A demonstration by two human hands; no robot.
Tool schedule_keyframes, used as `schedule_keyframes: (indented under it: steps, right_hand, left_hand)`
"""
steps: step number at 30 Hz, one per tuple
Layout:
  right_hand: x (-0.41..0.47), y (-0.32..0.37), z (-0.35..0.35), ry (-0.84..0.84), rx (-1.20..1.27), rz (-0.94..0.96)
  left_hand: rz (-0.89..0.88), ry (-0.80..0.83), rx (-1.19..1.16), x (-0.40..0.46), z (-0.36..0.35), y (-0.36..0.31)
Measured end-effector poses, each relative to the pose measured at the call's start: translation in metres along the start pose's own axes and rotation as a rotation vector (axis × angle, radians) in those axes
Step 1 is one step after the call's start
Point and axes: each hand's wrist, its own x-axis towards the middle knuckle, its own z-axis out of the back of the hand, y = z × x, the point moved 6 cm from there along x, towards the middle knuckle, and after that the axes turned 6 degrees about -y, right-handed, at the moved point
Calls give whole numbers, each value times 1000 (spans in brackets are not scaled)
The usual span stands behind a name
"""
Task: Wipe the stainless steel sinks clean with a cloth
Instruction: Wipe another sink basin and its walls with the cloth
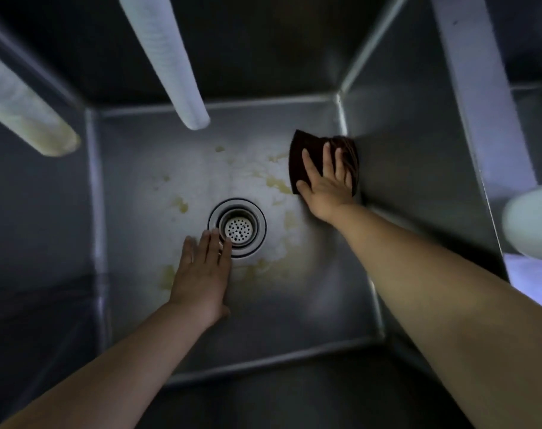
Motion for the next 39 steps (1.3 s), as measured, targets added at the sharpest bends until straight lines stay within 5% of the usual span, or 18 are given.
schedule_keyframes:
  steps: [4, 9, 27, 39]
  right_hand:
    - [-64, 0, -22, 22, -74, 49]
    - [-153, -11, -58, 301, -210, 124]
    - [69, 13, 25, -300, -105, 16]
    - [28, 37, 9, -306, -78, 186]
  left_hand:
    - [68, 8, 69, -3, 6, 2]
    - [66, -5, 113, -3, 12, 0]
    - [64, 55, 22, 10, 1, 0]
    - [57, 51, 26, 9, 2, 1]
